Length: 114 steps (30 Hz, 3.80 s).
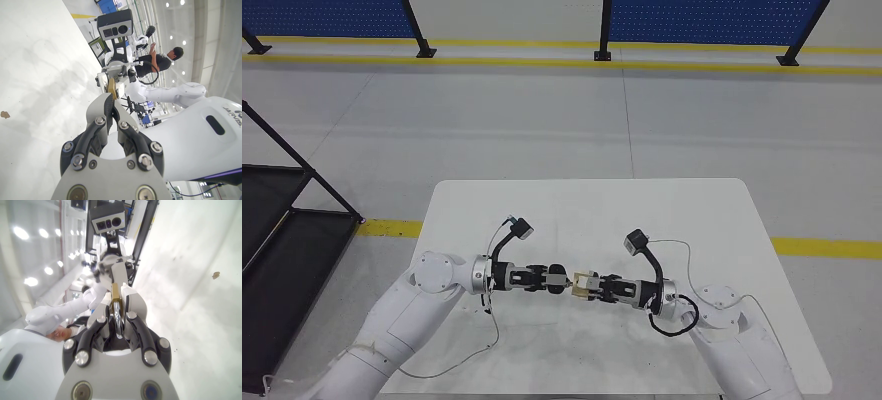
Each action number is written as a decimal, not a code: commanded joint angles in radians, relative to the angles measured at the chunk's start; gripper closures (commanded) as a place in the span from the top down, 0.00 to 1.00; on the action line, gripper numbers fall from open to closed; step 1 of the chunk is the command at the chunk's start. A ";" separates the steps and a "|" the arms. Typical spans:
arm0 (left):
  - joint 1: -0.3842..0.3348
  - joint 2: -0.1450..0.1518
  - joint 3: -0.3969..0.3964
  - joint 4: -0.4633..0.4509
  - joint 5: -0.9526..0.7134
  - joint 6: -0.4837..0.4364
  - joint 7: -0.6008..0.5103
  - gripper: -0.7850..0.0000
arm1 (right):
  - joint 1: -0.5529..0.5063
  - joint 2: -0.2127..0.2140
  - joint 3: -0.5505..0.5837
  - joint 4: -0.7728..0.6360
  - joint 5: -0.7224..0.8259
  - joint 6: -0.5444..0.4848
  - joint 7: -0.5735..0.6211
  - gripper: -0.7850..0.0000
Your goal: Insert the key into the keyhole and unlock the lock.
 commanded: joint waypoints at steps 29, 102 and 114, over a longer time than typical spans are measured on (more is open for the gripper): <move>0.004 -0.001 -0.006 0.003 -0.012 -0.008 -0.007 0.10 | 0.013 0.014 -0.008 0.012 0.024 -0.003 -0.008 0.00; 0.101 0.014 -0.063 -0.172 0.496 -0.272 0.292 0.00 | 0.040 0.033 -0.041 0.036 0.068 0.024 -0.020 0.00; 0.161 0.017 -0.108 -0.251 0.784 -0.345 0.474 0.00 | 0.040 0.036 -0.043 0.037 0.069 0.022 -0.025 0.00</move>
